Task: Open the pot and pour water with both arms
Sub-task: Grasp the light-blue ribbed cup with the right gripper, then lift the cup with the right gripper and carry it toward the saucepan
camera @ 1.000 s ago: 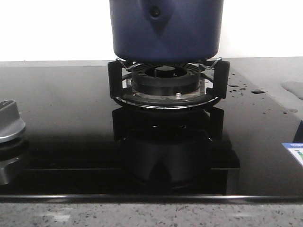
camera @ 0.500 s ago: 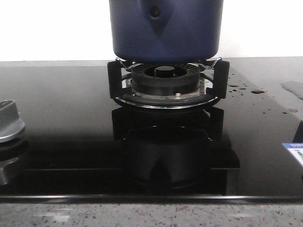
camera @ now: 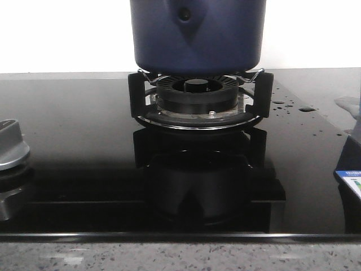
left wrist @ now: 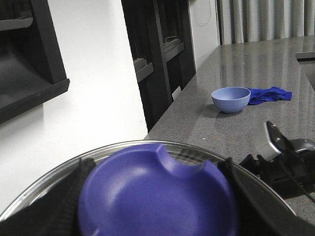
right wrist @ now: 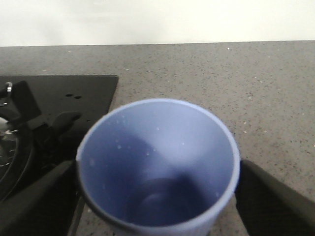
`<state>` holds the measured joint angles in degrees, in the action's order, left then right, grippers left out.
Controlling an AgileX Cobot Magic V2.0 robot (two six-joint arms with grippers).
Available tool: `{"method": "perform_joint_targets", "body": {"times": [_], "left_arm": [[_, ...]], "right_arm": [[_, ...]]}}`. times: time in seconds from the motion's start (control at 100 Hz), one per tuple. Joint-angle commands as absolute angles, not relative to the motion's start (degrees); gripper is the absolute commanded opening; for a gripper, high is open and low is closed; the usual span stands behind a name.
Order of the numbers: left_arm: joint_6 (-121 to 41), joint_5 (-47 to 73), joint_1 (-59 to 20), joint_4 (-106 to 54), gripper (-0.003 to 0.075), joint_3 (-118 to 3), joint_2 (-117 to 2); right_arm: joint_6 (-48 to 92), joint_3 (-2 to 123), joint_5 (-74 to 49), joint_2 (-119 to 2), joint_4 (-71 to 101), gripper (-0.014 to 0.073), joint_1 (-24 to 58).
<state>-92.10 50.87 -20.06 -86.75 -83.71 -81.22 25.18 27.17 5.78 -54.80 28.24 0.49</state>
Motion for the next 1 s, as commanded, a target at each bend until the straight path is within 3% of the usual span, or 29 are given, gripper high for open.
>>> {"method": "perform_joint_targets", "body": {"times": [0.0, 0.62, 0.99], "left_arm": [[-91.6, 50.7, -20.0, -91.9, 0.0238, -85.8, -78.9], [-91.6, 51.4, -20.0, -91.9, 0.0238, -85.8, -78.9], [-91.6, 51.7, -20.0, -91.9, 0.0238, -85.8, -78.9]], "right_arm": [[25.5, 28.7, 13.2, -56.8, 28.2, 0.0585, 0.6], [25.1, 28.9, 21.5, -63.9, 27.5, 0.0585, 0.7], [13.1, 28.9, 26.3, -68.3, 17.3, 0.0584, 0.7]]}}
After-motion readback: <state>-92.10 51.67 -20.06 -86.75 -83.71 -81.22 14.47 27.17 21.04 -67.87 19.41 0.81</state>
